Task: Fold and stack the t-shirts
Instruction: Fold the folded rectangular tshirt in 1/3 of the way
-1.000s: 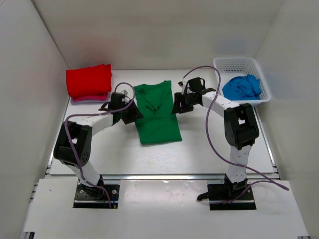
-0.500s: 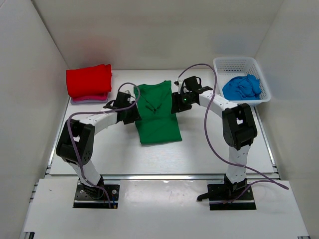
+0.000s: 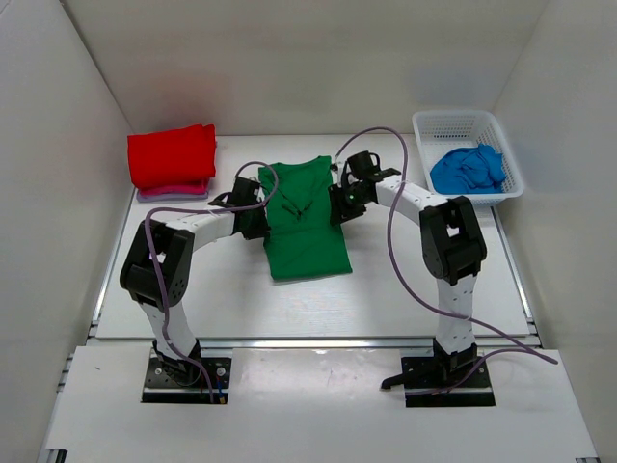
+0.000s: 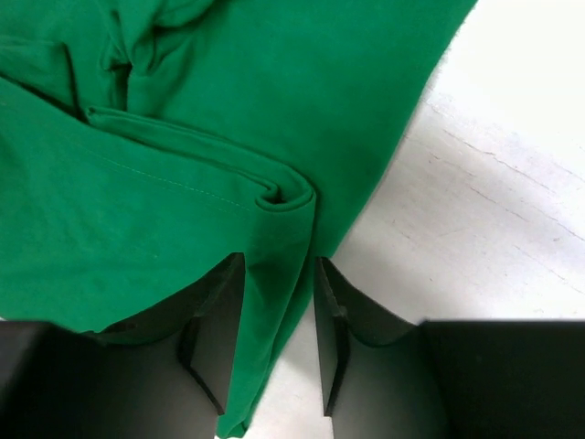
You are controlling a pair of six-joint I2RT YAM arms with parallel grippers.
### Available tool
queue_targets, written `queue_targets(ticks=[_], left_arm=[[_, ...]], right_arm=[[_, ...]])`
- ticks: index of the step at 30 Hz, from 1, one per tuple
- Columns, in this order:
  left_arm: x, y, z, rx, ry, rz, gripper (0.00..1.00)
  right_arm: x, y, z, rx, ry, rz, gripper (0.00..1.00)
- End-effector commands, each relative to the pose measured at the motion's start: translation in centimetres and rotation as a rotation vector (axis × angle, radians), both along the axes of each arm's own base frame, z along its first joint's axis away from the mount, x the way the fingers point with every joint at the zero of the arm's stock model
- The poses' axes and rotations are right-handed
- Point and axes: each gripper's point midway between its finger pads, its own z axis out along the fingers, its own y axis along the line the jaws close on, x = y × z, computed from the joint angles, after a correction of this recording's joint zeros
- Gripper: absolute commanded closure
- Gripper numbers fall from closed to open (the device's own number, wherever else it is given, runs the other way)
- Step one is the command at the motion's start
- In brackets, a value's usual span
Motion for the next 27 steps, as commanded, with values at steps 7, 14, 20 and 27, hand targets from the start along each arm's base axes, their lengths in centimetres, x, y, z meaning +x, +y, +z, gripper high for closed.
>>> queue_targets(ticks=[7, 14, 20, 27], left_arm=[[1.3, -0.9, 2.8, -0.026, -0.080, -0.017, 1.00], [1.4, -1.2, 3.1, -0.038, -0.088, -0.023, 1.00], [1.4, -1.4, 3.2, -0.046, -0.095, -0.034, 1.00], [2.5, -1.5, 6.6, -0.075, -0.192, -0.033, 1.00]], right_arm=[[0.9, 1.2, 0.6, -0.006, -0.038, 0.032, 0.65], [0.7, 1.3, -0.3, -0.005, -0.010, 0.035, 0.62], [1.0, 1.3, -0.3, -0.012, -0.021, 0.030, 1.00], [1.1, 1.2, 3.1, 0.004, -0.100, 0.011, 1.00]])
